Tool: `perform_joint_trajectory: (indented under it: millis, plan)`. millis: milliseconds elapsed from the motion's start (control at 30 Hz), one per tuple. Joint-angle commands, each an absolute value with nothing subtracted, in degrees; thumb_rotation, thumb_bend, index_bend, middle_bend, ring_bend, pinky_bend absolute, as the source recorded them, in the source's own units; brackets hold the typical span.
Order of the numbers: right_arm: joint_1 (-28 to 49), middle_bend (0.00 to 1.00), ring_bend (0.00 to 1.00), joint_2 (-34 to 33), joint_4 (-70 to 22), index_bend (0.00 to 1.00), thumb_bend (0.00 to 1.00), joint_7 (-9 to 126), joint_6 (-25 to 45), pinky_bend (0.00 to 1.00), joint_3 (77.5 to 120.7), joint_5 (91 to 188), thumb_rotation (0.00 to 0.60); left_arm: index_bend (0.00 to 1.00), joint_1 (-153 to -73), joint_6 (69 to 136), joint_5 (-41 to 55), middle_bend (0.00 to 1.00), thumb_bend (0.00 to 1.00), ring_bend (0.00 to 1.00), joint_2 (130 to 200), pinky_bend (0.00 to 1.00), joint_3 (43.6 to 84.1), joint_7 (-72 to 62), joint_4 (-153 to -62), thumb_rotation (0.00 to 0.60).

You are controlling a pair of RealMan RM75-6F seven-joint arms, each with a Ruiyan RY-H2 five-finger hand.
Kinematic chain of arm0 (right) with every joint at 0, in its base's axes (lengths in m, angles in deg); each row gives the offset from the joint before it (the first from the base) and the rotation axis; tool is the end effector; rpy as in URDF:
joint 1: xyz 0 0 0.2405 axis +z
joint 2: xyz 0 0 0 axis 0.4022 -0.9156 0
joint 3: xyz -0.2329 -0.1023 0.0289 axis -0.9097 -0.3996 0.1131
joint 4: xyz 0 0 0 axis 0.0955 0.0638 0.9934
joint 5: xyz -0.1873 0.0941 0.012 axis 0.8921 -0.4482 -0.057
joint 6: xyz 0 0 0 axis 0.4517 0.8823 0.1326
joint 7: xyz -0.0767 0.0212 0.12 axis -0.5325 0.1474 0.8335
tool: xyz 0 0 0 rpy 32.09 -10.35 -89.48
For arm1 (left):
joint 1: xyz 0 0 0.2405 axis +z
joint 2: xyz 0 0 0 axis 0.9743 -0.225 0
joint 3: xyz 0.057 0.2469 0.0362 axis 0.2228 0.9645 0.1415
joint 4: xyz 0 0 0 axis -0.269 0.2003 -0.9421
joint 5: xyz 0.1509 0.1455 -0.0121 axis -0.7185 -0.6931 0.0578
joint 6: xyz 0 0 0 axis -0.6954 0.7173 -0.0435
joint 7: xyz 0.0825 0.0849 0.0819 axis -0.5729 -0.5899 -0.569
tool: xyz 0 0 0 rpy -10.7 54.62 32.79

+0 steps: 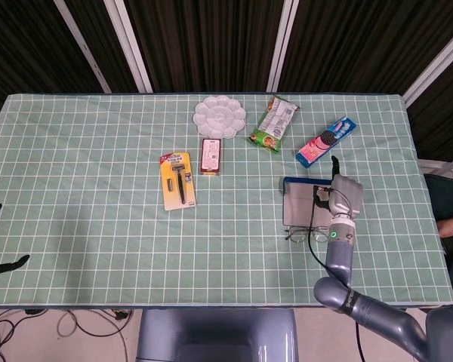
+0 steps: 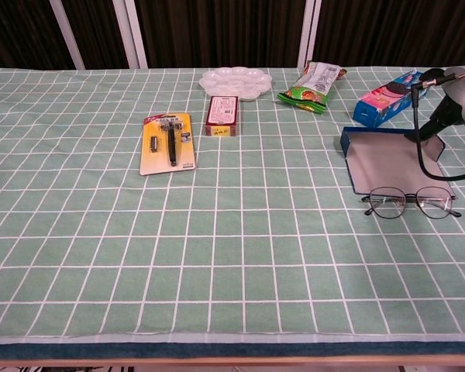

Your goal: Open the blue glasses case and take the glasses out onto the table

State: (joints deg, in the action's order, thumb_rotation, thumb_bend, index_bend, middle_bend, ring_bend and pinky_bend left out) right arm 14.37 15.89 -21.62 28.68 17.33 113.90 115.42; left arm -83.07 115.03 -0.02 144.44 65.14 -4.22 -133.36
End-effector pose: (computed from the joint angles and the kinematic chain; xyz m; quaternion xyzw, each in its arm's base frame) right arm -0.2165 -0.3812 0.0167 0.4742 -0.5007 0.3557 0.6308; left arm -0.3283 0.1951 0.1618 -0.4976 -0.5004 -0.3532 0.6142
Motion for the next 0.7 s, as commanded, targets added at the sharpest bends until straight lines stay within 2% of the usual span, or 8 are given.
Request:
perform_joint_trajectory:
  millis: [33, 167, 300, 500, 700]
  plan:
    - [14.1, 1.00, 1.00, 15.2, -23.1, 0.08, 0.31, 28.2, 17.9, 1.00, 113.9, 115.7, 0.600, 0.00, -83.0, 115.1, 0.0, 0.00, 0.04, 0.00, 144.4, 0.00, 65.2, -4.2, -133.5, 0.600]
    - [13.2, 1.00, 1.00, 13.3, -27.0, 0.24, 0.31, 27.9, 19.0, 1.00, 113.3, 117.2, 0.600, 0.00, -83.0, 115.1, -0.3, 0.00, 0.04, 0.00, 144.3, 0.00, 65.2, -4.1, -133.5, 0.600]
    - [11.4, 1.00, 1.00, 9.9, -35.0, 0.35, 0.31, 26.6, 20.4, 1.00, 111.7, 118.5, 0.600, 0.00, -83.1, 115.3, -0.6, 0.00, 0.04, 0.00, 144.4, 0.00, 65.2, -4.2, -133.5, 0.600]
    - [9.6, 1.00, 1.00, 5.8, -44.5, 0.39, 0.34, 23.4, 21.1, 1.00, 109.1, 118.1, 0.600, 0.00, -82.9, 115.9, -1.8, 0.00, 0.04, 0.00, 144.4, 0.00, 65.4, -3.6, -133.5, 0.600]
    - [8.0, 1.00, 1.00, 4.5, -47.6, 0.40, 0.35, 21.7, 21.5, 1.00, 106.2, 116.5, 0.600, 0.00, -82.7, 116.4, -2.8, 0.00, 0.04, 0.00, 144.2, 0.00, 65.5, -2.6, -133.4, 0.600]
